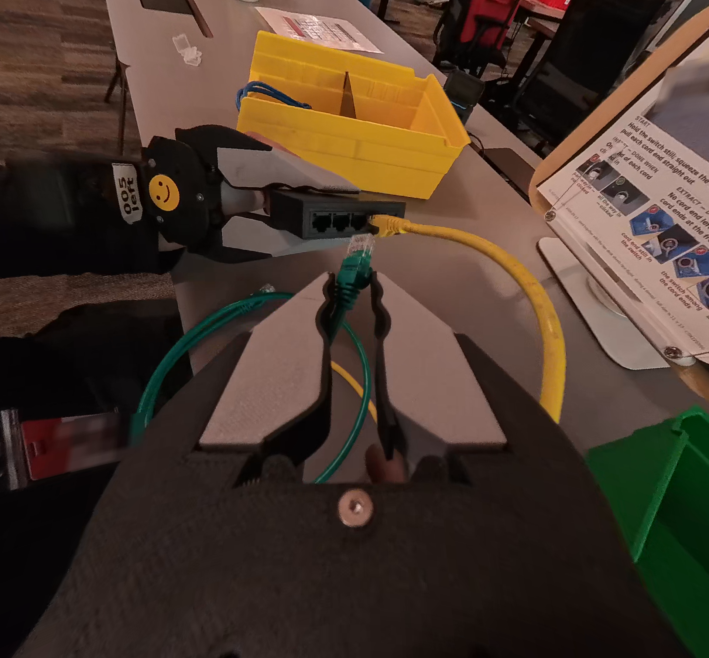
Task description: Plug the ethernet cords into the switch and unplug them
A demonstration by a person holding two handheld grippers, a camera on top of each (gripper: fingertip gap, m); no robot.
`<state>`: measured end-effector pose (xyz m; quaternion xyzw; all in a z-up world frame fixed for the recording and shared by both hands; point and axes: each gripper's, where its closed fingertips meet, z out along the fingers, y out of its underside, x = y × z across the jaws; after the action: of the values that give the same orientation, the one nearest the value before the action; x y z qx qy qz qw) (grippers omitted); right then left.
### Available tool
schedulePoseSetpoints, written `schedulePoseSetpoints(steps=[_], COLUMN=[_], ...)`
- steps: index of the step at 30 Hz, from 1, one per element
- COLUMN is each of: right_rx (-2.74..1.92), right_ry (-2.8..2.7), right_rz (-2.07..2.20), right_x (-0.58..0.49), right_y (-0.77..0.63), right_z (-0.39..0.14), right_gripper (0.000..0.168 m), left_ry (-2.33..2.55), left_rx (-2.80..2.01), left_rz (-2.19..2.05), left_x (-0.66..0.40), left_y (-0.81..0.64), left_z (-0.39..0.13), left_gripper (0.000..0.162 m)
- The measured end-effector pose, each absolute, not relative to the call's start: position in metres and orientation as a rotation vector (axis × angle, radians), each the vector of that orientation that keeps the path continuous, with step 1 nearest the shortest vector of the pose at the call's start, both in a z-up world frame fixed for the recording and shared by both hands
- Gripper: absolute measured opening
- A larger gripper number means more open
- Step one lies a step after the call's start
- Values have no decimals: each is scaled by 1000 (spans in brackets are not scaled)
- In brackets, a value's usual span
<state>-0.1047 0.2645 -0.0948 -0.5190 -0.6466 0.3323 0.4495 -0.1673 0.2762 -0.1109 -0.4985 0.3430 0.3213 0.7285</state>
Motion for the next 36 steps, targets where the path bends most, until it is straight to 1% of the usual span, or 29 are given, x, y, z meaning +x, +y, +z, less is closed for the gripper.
schedulePoseSetpoints(steps=[10,16,21,26,36], right_rx=[-1181,-1208,-1277,-1269,-1251], right_ry=[-1693,-1731,-1787,-1882,-1906], right_rz=[582,777,786,786,857], right_x=[-111,-107,-110,-114,-104], right_y=[274,258,256,245,237], right_z=[-120,-119,-132,-147,-140], right_gripper=[13,14,14,14,14], left_ry=[777,852,986,1006,1046], left_rx=[-1094,-1054,-976,-939,-864], left_rz=[723,754,937,972,998], left_x=[-165,-157,-156,-153,-140], left_y=[277,272,267,264,257], left_z=[-113,-116,-127,-126,-126], left_gripper=[27,27,27,26,26])
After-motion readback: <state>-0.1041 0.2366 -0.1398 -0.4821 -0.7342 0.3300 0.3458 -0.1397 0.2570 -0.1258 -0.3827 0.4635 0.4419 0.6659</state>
